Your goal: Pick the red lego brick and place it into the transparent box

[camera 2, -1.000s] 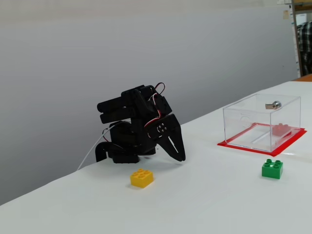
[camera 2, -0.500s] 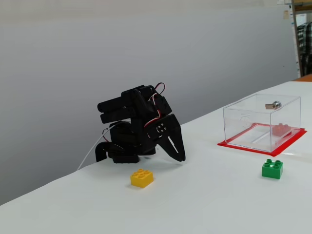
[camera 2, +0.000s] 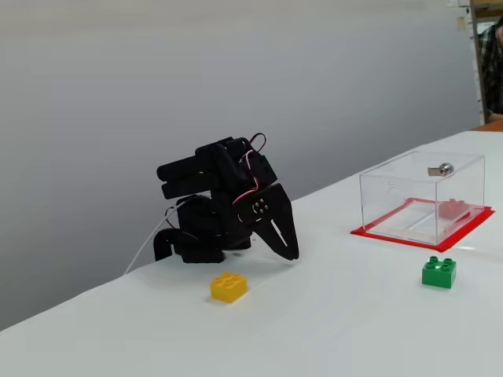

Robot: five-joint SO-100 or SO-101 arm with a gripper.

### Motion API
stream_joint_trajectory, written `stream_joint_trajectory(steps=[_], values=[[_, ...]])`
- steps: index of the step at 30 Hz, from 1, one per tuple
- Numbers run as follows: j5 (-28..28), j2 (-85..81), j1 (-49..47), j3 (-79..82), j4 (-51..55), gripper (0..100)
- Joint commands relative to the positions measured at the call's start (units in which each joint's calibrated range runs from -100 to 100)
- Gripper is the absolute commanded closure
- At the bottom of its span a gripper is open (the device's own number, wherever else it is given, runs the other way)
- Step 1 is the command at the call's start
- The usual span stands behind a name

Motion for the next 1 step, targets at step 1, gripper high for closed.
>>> stream_joint_trajectory(steps=[1], values=[[0.14, -0.51, 0.03, -0.96, 0.16, 98]])
